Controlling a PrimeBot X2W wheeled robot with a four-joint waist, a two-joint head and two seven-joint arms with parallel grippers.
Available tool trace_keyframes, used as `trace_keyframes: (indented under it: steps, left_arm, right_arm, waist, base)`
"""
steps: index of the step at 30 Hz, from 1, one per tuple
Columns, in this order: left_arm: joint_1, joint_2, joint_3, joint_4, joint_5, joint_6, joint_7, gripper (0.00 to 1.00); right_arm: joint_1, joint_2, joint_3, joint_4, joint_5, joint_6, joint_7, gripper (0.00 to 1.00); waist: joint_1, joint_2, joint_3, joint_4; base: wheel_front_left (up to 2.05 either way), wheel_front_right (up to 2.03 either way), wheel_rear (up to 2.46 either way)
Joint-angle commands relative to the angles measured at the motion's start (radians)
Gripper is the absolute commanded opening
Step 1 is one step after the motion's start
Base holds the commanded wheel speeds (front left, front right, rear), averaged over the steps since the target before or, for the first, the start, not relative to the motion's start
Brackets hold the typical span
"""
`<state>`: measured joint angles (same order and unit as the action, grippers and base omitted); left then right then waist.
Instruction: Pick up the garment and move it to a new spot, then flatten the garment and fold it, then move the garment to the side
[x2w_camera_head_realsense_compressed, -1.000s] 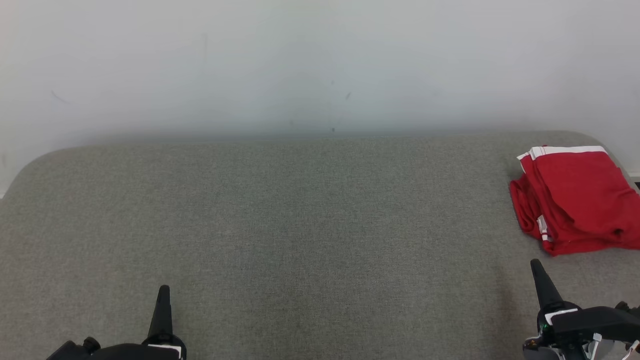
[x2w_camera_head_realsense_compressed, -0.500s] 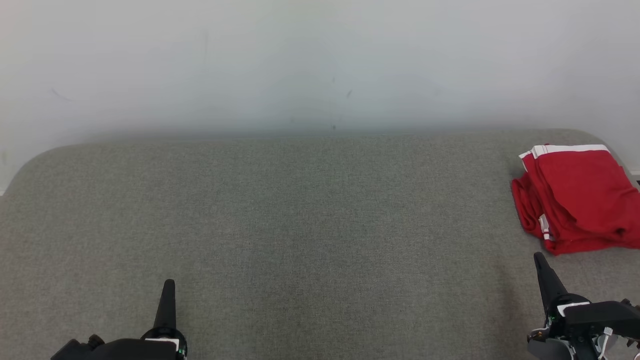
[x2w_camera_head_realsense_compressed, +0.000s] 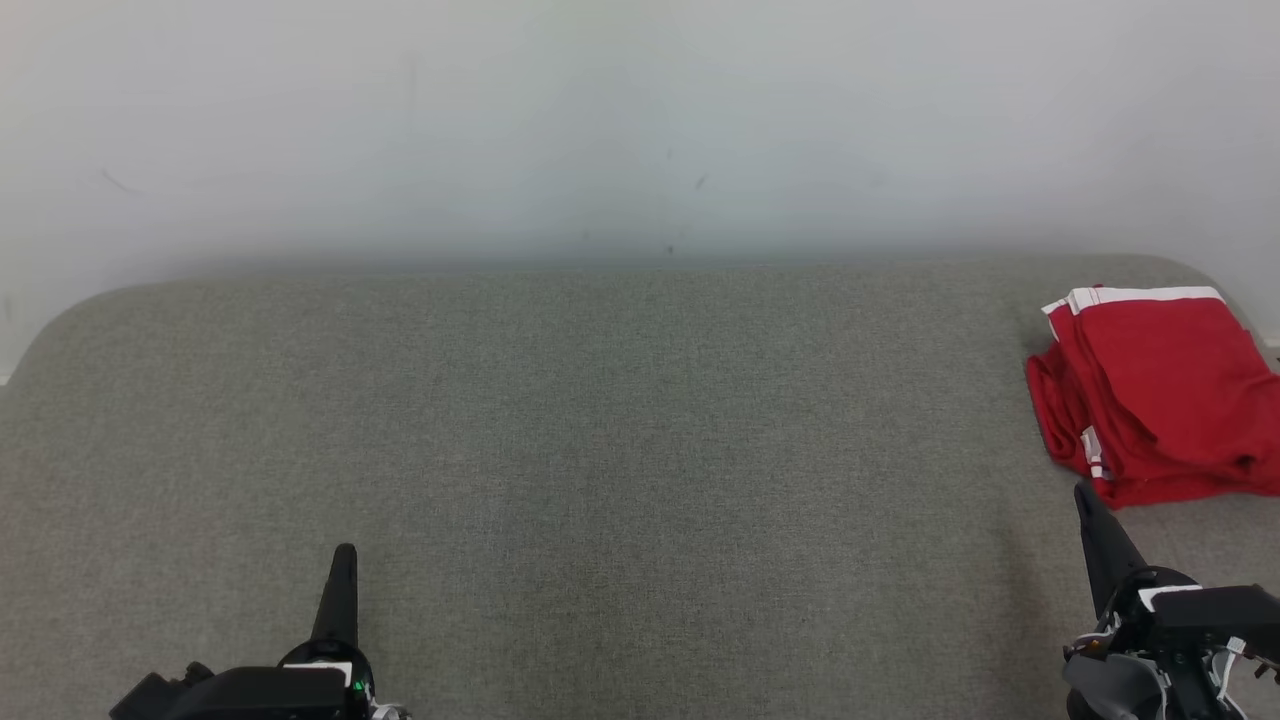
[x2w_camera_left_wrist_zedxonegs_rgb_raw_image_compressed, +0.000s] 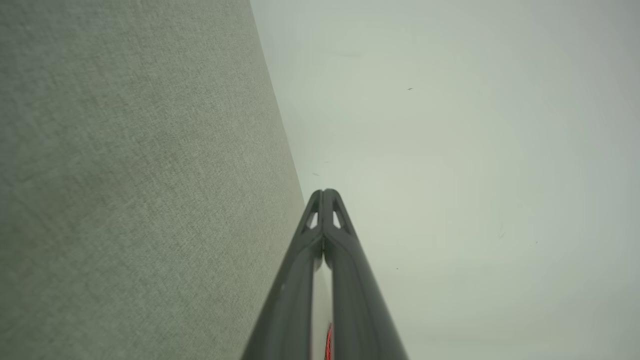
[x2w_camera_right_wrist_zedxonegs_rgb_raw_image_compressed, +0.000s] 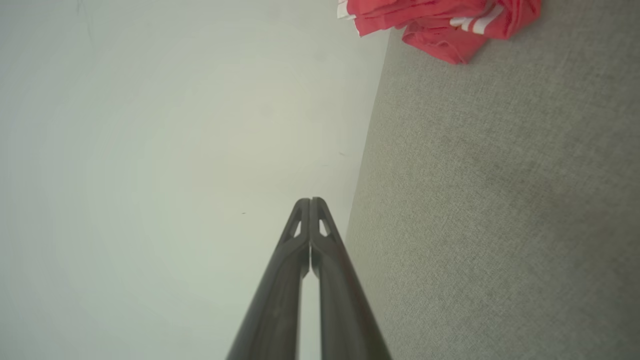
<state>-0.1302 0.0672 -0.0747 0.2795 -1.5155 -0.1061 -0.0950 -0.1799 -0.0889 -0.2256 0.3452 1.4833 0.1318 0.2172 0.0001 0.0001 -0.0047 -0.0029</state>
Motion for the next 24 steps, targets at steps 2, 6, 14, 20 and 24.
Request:
trace_keyframes:
  steps: [2, 6, 14, 20, 24]
  left_arm:
    - [-0.023, -0.005, 0.003, 0.003, -0.028, -0.011, 0.007, 0.0]
    - [-0.024, -0.009, 0.004, 0.007, -0.056, -0.015, 0.008, 0.0]
    - [-0.04, -0.017, 0.005, 0.012, -0.106, -0.025, 0.017, 0.0]
    - [-0.037, -0.019, 0.006, 0.014, -0.125, -0.027, 0.018, 0.0]
    - [-0.037, -0.019, 0.006, 0.014, -0.125, -0.027, 0.018, 0.0]
  right_arm:
    - [-0.012, -0.006, -0.009, 0.003, 0.028, -0.002, 0.012, 0.0]
    - [-0.023, -0.005, -0.016, 0.007, 0.058, -0.002, 0.023, 0.0]
    - [-0.031, -0.005, -0.031, 0.014, 0.111, -0.002, 0.046, 0.0]
    - [-0.039, -0.003, -0.037, 0.016, 0.126, -0.002, 0.056, 0.0]
    - [-0.039, -0.002, -0.038, 0.016, 0.124, -0.002, 0.056, 0.0]
  waist:
    - [-0.0001, -0.0001, 0.001, 0.0]
    - [-0.0001, -0.0001, 0.003, 0.001]
    - [-0.0001, -0.0001, 0.007, 0.003]
    - [-0.0001, -0.0001, 0.009, 0.003]
    - [-0.0001, -0.0001, 0.009, 0.003]
  base:
    - [0.0, 0.0, 0.0]
    - [0.0, 0.0, 0.0]
    - [0.0, 0.0, 0.0]
    - [0.0, 0.0, 0.0]
    - [0.0, 0.0, 0.0]
